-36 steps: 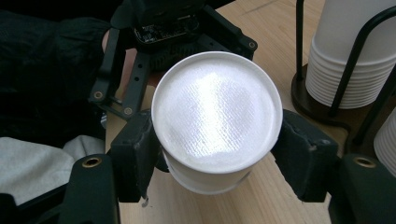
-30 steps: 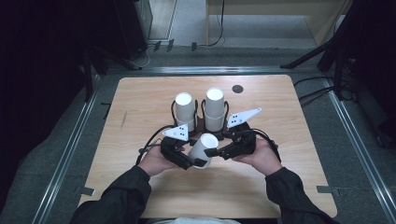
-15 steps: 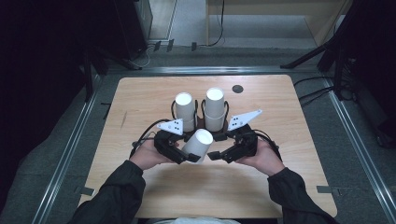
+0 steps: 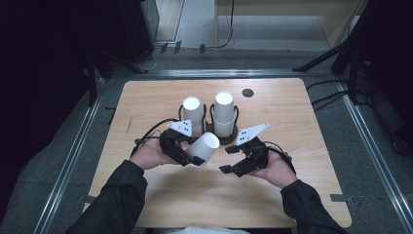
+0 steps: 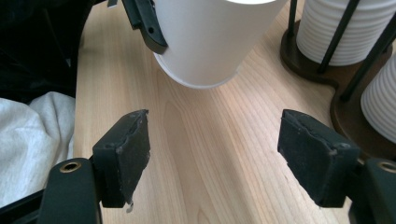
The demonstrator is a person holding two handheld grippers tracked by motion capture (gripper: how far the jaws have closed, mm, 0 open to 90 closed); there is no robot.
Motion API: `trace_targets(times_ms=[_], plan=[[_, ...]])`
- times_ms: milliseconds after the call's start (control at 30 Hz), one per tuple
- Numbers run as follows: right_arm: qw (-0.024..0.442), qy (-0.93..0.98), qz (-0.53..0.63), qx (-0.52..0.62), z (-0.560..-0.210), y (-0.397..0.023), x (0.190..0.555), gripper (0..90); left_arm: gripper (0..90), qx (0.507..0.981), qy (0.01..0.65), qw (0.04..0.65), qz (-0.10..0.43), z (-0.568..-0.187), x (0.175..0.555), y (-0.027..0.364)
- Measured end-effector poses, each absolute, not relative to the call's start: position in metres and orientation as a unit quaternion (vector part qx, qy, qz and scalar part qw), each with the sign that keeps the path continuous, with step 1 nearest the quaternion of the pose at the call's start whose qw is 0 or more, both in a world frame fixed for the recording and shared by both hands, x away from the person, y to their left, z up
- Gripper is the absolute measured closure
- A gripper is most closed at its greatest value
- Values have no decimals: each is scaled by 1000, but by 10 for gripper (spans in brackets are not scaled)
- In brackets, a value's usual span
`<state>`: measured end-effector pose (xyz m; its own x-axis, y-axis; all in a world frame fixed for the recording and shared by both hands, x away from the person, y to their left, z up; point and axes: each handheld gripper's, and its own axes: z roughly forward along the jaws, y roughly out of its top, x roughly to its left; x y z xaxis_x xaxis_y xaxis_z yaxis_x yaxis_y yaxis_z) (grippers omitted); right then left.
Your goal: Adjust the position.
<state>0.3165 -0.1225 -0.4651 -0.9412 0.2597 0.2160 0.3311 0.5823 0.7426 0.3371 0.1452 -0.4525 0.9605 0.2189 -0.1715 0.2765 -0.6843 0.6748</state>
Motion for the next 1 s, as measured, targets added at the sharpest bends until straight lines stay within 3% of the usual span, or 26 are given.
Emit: trace_targets(times_ms=[467,1000], plan=[[34,-890,-419,-175,-473,-126,315,258,283,949,89,298,-49,-470,339,122],[44,-898,-418,-127,-476,-107,309,266,281,957,29,274,-93,-481,328,103]])
